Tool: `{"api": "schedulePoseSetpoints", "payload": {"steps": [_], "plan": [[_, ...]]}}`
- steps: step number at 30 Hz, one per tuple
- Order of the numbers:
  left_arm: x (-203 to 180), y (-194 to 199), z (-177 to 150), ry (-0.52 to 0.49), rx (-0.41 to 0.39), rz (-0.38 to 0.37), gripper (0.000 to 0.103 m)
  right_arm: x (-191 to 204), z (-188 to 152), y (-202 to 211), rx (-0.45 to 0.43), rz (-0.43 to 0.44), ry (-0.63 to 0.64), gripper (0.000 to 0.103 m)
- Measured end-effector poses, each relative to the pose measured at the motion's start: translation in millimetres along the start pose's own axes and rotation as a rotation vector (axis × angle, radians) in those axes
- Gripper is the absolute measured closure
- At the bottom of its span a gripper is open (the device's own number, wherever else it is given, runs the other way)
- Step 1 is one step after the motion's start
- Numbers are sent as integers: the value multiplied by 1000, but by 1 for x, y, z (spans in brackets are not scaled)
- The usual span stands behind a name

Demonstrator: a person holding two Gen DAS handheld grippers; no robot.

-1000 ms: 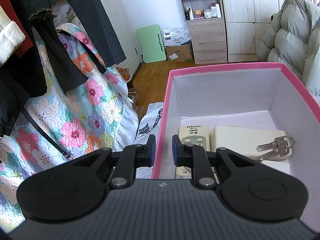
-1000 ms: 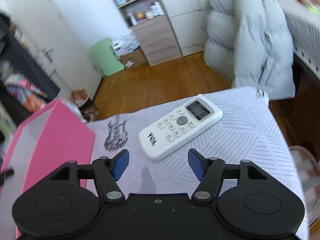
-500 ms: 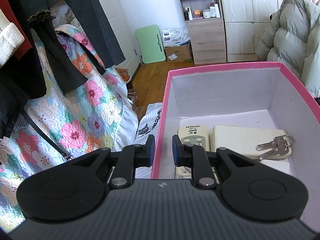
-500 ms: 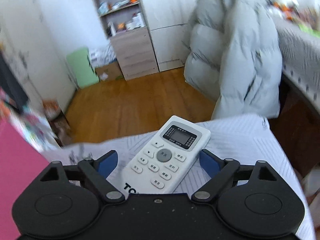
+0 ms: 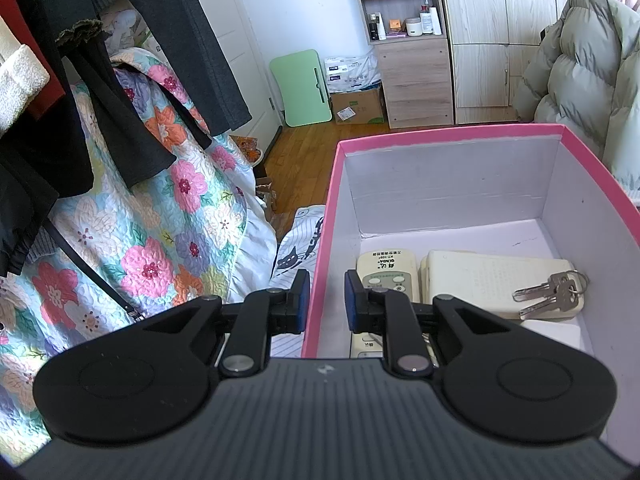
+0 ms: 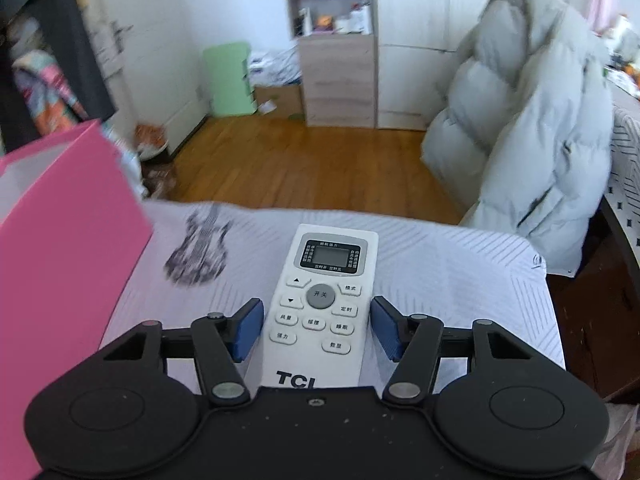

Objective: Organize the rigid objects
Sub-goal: 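Move the right gripper to the white TCL remote and grasp it, then carry the white TCL remote into the pink box and open the right gripper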

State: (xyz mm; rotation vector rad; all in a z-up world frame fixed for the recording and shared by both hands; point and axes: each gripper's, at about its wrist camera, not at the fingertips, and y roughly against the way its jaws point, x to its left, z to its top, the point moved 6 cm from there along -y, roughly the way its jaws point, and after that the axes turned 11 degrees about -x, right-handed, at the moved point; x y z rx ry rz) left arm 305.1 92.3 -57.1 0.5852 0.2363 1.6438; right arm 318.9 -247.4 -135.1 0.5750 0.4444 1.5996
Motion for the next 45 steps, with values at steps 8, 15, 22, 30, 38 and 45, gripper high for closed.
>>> {"api": "schedulePoseSetpoints", "payload": {"steps": [8,15,22,30,38,45], "plan": [[4,-3,-2,-2,8,7,85,15,3,-24,-20,-50,56,36],[3,-3,-5,-11,10,5,85,13,3,2,-114,-17,50,43],[2,-5,-5,0,37,3,88,35,18,75,-270,68,107,43],[1,-1,-7,-4,29,5,90,87,44,165,-446,247,211,42],[1,-1,-4,6,18,10,91,163,60,193,-354,546,318,42],[4,3,-4,20,-6,16,91,191,36,147,-169,629,336,42]]}}
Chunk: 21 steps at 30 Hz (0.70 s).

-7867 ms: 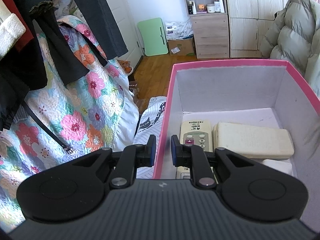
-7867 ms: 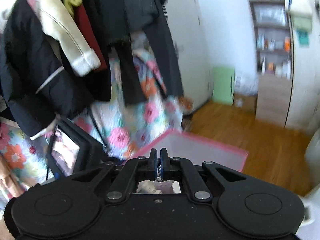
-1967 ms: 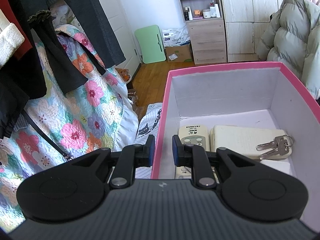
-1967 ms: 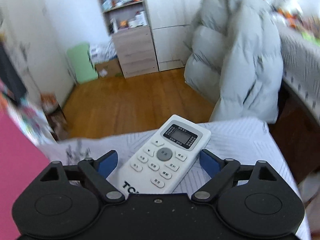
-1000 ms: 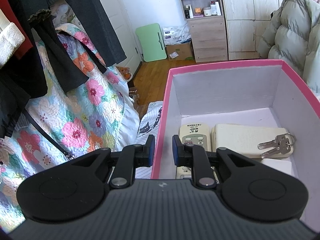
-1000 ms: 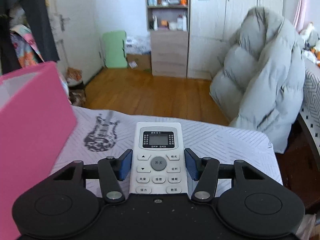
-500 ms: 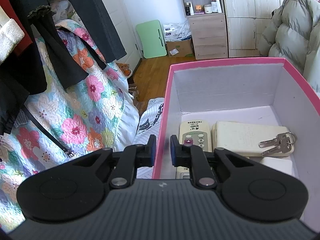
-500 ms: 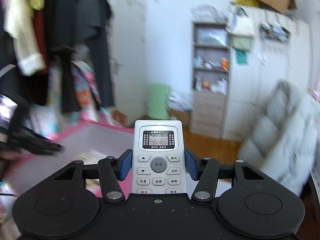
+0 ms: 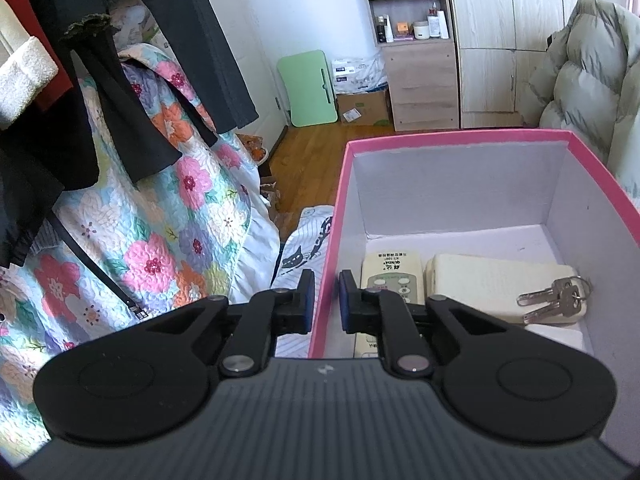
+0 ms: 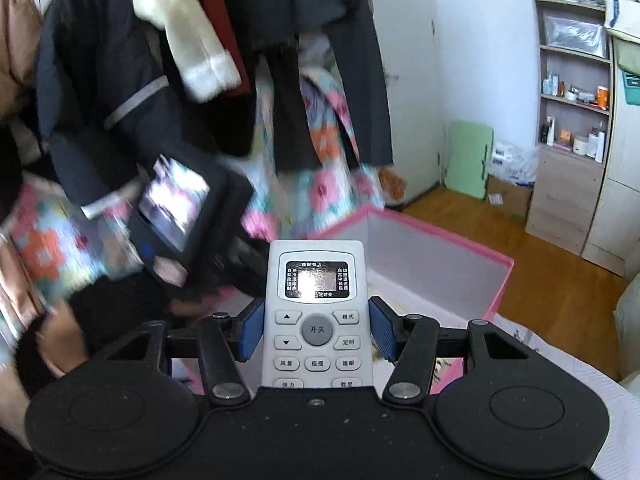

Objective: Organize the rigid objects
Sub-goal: 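Carry the white TCL remote into the pink box and open the right gripper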

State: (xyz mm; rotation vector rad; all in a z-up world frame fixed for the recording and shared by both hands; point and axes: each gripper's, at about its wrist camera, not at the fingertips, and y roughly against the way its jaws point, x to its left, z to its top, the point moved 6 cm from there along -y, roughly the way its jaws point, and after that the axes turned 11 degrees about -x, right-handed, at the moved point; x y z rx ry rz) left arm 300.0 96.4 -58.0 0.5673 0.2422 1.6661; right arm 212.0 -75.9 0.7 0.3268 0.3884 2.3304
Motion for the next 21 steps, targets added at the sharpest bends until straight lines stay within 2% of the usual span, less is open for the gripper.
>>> {"api": "schedulePoseSetpoints", "payload": {"steps": [3,7,13,15,17,21], "plan": [[-1,1,1,-1,-8,-8,91,-4,-12,-16,65,-10,11,42],[-1,-1,1,3,-7,-8,91,-4,-24,-31,146,-17,108,43],[-1,-1,1,7,-9,-9,91,1,-17,-34,155,-14,171,43],[-2,-1,1,6,-10,-11,91,5,-17,-30,168,-24,220,43],[-1,-1,1,7,-14,-12,91,11,-18,-30,218,-21,295,43],[-1,0,1,12,-18,-15,91,23,-24,-37,324,41,450,43]]}}
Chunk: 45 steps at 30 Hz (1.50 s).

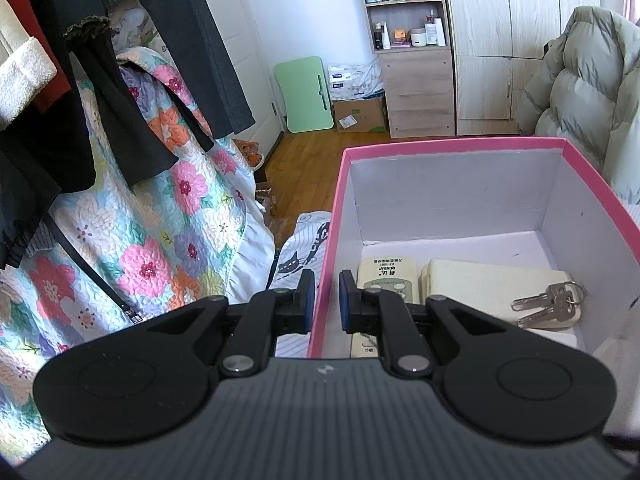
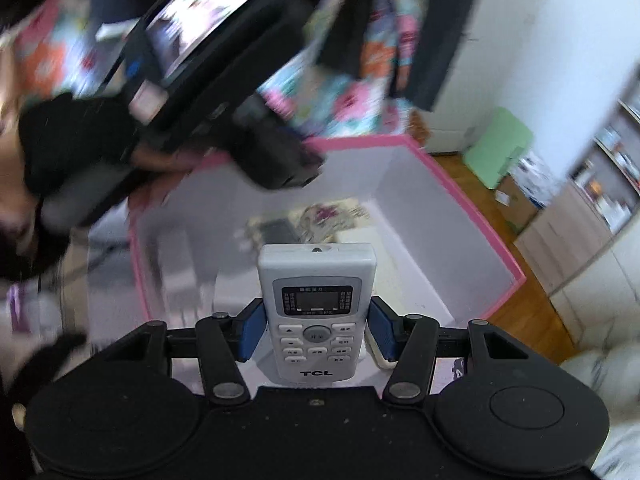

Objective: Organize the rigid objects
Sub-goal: 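Carry the white TCL remote into the pink box and open the right gripper, then lower the pink box onto the bed with the left gripper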

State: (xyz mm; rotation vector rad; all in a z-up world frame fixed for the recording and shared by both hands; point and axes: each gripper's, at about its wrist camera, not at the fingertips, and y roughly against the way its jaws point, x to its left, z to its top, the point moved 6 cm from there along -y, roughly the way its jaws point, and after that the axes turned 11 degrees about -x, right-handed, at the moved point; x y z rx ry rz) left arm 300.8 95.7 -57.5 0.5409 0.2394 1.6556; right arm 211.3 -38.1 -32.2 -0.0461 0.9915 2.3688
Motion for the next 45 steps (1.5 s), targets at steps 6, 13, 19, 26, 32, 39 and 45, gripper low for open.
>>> {"api": "schedulePoseSetpoints", "payload": {"steps": [6,13,19,26,32,39,45], "plan": [[2,0,-1,-2,-1,4,91,5,-4,-32,76,46,24,43],[0,0,-2,-11,4,4,91,1,-10,-25,-24,23,-40,36],[-3,-1,-3,-15,13,12,90,-19,-19,30,-197,-100,-319,36],[-1,-3,-3,-6,32,25,88,-22,-34,101,-373,-241,-630,33],[-5,-2,-4,-30,40,31,88,-11,-48,115,-390,-248,-689,33],[-5,-3,-4,-39,51,31,88,2,-53,118,-403,-290,-704,33],[7,8,7,95,23,-5,88,12,-64,133,-418,-379,-673,32]]}}
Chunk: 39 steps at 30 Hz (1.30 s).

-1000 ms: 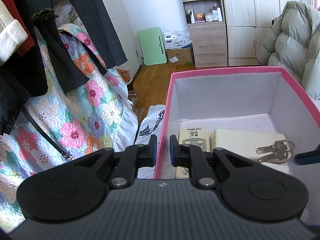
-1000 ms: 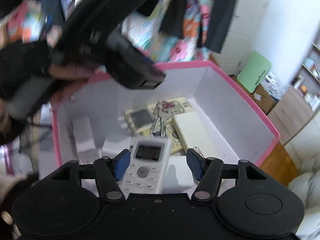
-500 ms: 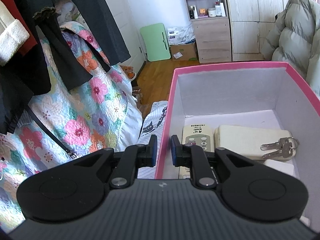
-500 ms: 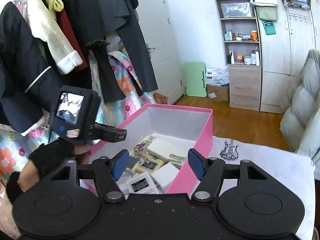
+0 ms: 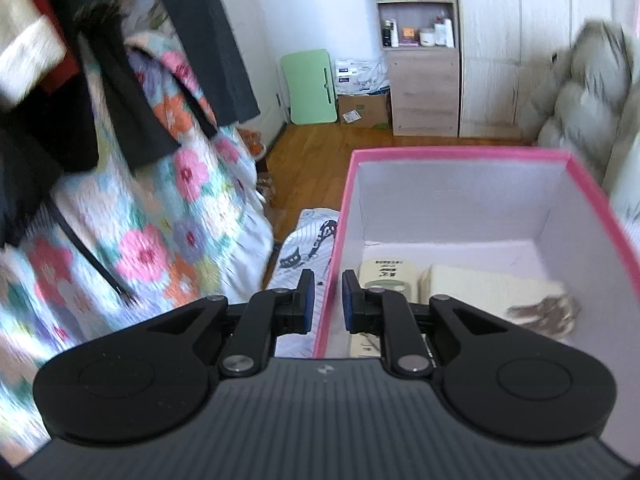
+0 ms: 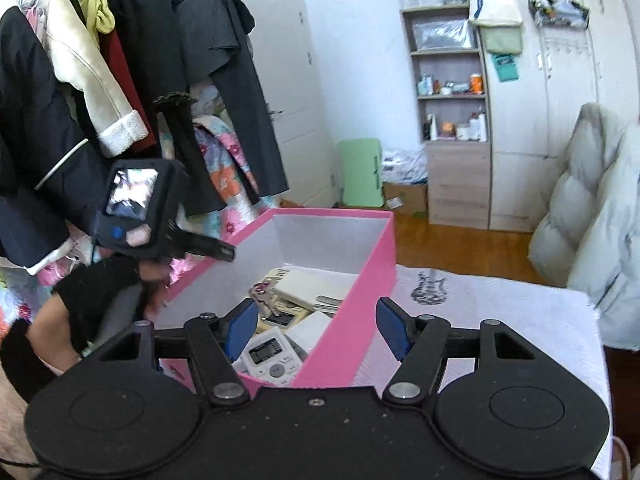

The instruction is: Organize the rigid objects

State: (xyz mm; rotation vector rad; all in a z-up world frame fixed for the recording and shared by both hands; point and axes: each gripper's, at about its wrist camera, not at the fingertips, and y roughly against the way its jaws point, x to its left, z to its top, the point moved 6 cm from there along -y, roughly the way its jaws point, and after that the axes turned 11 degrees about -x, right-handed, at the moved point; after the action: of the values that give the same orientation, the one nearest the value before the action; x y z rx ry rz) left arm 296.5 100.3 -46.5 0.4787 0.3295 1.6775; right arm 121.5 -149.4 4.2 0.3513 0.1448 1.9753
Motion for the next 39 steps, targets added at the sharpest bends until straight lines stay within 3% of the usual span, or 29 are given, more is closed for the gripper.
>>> {"api": "schedulePoseSetpoints", "payload": {"steps": [4,13,22,25,30,34,39], "plan": [[2,33,9,-13,-61,39,85,-3,3,10,-19,-17,-15,32],[-13,112,-8,16,-71,-35,64,4,0,22,-44,-24,-8,29],[-34,178,-27,-22,-115,-64,53,3,2,50,-86,-70,28,23],[-41,195,-35,-37,-124,-72,51,-1,1,62,-99,-109,37,19],[-46,213,-49,-32,-118,-93,43,-3,2,74,-122,-172,36,3],[-48,220,-61,8,-108,-122,20,-5,-2,79,-116,-208,41,0],[-53,221,-70,-7,-86,-137,15,-7,-7,81,-96,-223,38,0]]}}
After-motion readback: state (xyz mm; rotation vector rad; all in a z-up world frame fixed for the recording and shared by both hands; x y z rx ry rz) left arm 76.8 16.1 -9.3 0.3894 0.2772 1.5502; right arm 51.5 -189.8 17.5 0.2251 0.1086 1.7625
